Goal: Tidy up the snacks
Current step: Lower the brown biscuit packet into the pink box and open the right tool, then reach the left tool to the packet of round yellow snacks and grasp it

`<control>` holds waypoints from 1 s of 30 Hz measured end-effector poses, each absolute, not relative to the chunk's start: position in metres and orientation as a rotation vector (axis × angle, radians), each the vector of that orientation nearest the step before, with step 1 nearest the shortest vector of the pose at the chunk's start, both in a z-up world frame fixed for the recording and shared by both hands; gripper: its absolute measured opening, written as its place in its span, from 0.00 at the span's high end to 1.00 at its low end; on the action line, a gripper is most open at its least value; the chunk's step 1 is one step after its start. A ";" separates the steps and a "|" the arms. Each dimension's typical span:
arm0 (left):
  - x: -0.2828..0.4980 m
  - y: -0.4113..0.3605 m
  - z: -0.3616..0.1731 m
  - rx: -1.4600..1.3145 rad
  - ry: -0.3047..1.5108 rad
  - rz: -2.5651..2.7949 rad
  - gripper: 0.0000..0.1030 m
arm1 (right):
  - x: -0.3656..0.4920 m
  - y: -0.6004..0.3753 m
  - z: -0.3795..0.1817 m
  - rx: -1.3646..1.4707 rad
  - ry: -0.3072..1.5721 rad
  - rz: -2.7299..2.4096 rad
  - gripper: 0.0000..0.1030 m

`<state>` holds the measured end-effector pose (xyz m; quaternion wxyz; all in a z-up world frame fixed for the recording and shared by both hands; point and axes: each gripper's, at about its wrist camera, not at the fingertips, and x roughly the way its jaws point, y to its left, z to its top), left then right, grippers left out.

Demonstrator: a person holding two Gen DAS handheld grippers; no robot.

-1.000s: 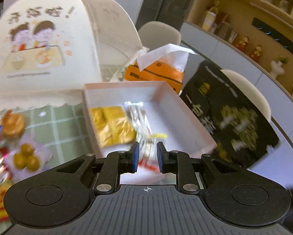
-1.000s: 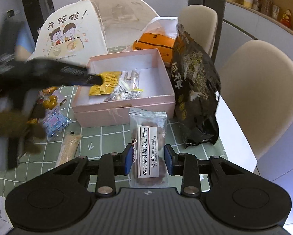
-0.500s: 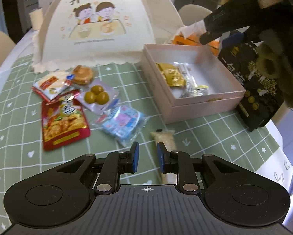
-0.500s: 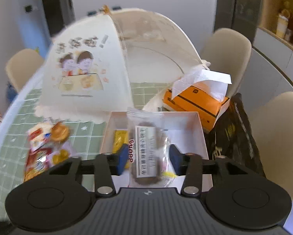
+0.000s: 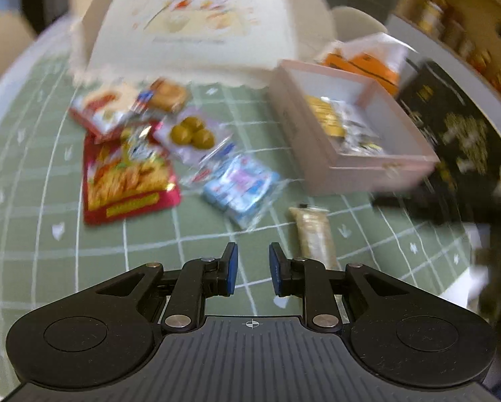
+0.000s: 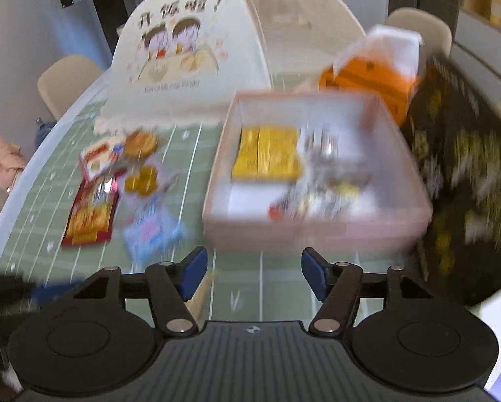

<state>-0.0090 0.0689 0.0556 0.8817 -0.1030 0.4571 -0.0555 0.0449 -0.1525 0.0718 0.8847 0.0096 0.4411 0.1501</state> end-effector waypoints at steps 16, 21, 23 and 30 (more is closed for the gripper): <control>0.049 0.118 0.044 -0.410 0.882 -0.010 0.76 | -0.017 -0.164 0.038 -0.041 0.872 0.259 0.36; 0.095 0.103 0.055 -0.085 0.818 -0.162 0.75 | -0.019 -0.171 0.033 -0.026 0.891 0.245 0.35; 0.112 0.098 0.050 0.040 0.834 -0.190 0.73 | -0.018 -0.172 0.031 -0.019 0.902 0.234 0.35; 0.144 0.094 0.029 0.104 0.903 -0.183 0.70 | -0.023 -0.170 0.025 -0.009 0.935 0.222 0.35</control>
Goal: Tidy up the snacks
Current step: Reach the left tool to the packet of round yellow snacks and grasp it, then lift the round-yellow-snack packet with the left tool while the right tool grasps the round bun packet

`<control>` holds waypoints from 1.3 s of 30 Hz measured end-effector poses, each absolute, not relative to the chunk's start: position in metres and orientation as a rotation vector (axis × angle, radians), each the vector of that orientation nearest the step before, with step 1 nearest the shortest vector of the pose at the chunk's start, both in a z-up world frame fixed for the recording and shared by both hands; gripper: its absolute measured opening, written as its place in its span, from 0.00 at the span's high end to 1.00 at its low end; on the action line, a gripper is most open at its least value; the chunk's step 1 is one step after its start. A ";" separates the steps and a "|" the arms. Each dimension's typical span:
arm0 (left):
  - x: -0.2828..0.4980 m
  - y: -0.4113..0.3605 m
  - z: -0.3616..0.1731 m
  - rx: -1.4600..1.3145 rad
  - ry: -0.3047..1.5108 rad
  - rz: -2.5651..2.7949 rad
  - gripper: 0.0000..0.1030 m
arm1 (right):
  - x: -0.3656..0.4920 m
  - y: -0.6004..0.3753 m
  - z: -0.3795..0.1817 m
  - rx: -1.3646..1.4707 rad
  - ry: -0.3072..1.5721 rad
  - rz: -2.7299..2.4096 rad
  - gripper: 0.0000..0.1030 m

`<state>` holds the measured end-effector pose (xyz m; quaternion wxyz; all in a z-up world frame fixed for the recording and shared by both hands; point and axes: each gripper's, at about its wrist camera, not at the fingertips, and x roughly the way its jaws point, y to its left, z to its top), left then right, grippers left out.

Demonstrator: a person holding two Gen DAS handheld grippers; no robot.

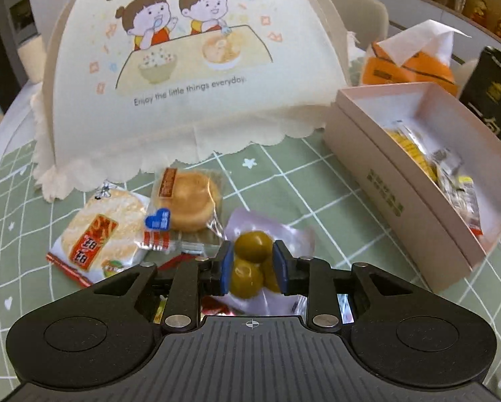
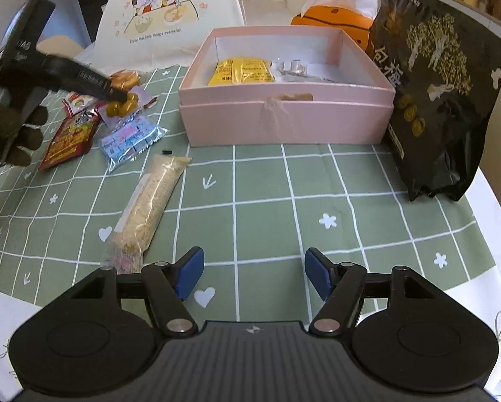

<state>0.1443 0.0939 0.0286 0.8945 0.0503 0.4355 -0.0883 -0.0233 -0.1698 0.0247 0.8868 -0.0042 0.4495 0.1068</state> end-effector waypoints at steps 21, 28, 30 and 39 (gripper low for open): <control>0.089 0.074 0.017 0.277 0.881 -0.294 0.44 | -0.034 -0.161 0.012 -0.072 0.897 0.209 0.14; 0.096 0.090 0.016 0.086 0.918 -0.227 0.45 | -0.033 -0.162 0.011 -0.078 0.896 0.216 0.13; 0.092 0.090 0.017 0.091 0.925 -0.228 0.46 | -0.029 -0.162 0.014 -0.086 0.918 0.231 0.13; 0.010 0.116 0.030 -0.174 0.960 -0.199 0.47 | 0.031 -0.123 0.109 -0.056 0.746 0.430 0.13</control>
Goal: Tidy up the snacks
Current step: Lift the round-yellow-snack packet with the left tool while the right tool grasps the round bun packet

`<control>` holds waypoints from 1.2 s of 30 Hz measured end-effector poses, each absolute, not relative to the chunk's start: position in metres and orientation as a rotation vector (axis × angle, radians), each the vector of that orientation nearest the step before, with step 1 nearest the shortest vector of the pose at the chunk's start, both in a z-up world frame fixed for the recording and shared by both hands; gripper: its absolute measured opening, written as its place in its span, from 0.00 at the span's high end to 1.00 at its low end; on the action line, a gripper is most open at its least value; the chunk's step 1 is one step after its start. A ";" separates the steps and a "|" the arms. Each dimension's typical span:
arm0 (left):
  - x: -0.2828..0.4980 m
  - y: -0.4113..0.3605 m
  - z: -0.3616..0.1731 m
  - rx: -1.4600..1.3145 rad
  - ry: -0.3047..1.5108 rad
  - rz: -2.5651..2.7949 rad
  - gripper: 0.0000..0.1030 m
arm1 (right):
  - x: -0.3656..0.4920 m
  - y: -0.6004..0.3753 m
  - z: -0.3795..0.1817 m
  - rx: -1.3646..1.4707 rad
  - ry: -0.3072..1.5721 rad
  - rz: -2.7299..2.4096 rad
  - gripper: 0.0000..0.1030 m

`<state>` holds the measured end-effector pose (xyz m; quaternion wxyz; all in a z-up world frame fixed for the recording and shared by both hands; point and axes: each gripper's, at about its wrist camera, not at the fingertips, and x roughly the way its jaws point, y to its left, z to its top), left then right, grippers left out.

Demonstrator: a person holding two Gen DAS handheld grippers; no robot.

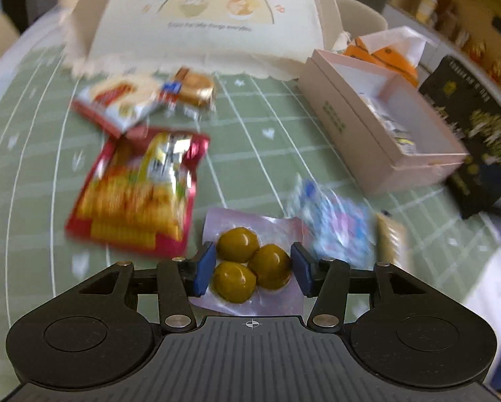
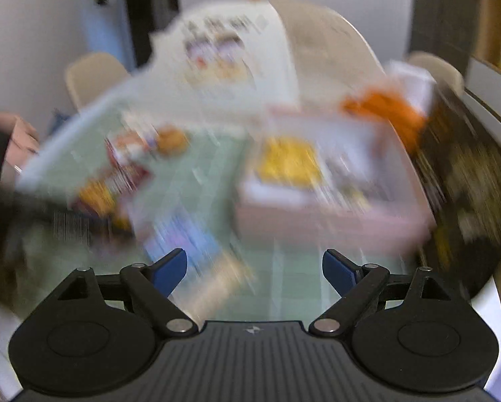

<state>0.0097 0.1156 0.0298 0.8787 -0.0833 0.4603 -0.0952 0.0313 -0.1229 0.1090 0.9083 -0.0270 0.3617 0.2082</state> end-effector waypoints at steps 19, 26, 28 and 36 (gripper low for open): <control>-0.045 0.149 0.043 -0.371 0.993 -0.243 0.47 | 0.254 0.090 0.038 0.012 1.152 0.357 0.35; -0.045 0.149 0.047 -0.383 0.989 -0.273 0.47 | 0.186 0.059 0.088 -0.083 1.078 0.538 0.47; -0.045 0.144 0.049 -0.372 0.993 -0.285 0.47 | 0.165 0.042 0.103 -0.081 1.064 0.581 0.47; -0.056 0.094 0.070 -0.271 1.005 -0.421 0.47 | 0.070 -0.070 0.137 -0.049 0.988 0.516 0.47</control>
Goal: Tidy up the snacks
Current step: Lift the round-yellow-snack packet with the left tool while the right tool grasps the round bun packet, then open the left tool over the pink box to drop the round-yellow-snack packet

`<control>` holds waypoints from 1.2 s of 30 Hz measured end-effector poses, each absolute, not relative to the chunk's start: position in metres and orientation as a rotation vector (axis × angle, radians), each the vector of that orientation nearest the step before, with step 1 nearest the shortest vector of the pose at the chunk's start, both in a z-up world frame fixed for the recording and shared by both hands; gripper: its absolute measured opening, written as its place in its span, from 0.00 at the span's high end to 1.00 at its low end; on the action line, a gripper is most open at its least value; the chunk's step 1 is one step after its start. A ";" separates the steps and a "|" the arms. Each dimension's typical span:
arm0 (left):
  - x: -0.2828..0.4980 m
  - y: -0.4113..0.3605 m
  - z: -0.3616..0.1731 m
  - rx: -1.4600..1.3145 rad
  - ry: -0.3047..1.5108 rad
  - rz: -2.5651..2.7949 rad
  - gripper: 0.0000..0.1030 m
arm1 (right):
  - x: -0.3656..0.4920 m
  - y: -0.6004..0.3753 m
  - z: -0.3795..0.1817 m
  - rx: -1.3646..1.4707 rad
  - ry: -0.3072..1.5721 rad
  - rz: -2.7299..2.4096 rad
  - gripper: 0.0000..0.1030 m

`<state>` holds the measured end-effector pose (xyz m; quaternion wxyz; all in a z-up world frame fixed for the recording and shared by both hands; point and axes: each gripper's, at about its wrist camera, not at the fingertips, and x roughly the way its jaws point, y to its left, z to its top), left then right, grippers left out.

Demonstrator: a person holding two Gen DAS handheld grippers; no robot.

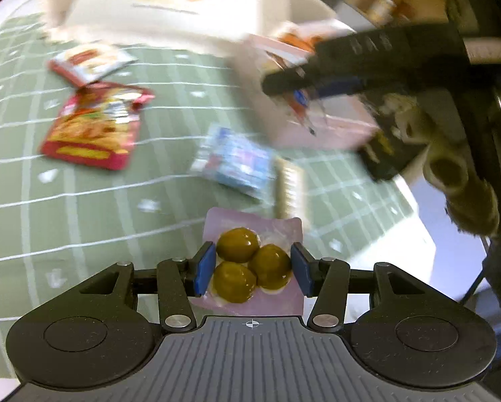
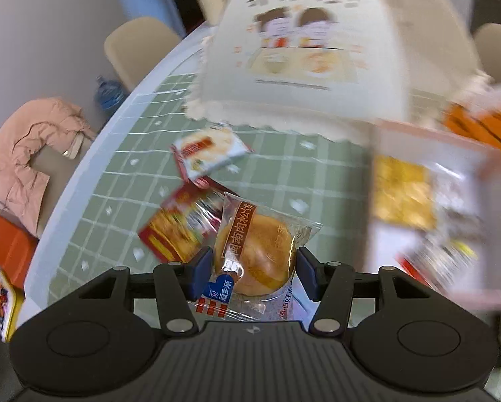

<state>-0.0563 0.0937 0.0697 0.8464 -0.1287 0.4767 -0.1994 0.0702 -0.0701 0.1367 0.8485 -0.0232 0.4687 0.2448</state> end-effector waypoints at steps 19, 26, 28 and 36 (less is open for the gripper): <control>0.094 -0.024 0.210 -0.174 0.626 -0.510 0.47 | -0.043 -0.231 0.158 -0.011 0.756 0.178 0.47; 0.140 -0.047 0.138 -0.169 0.779 -0.461 0.47 | -0.047 -0.236 0.147 -0.048 0.745 0.184 0.47; 0.148 -0.049 0.119 -0.170 0.814 -0.442 0.47 | -0.044 -0.237 0.145 -0.050 0.744 0.195 0.47; 0.161 -0.035 0.091 -0.238 0.833 -0.400 0.56 | -0.031 -0.229 0.117 -0.117 0.731 0.169 0.47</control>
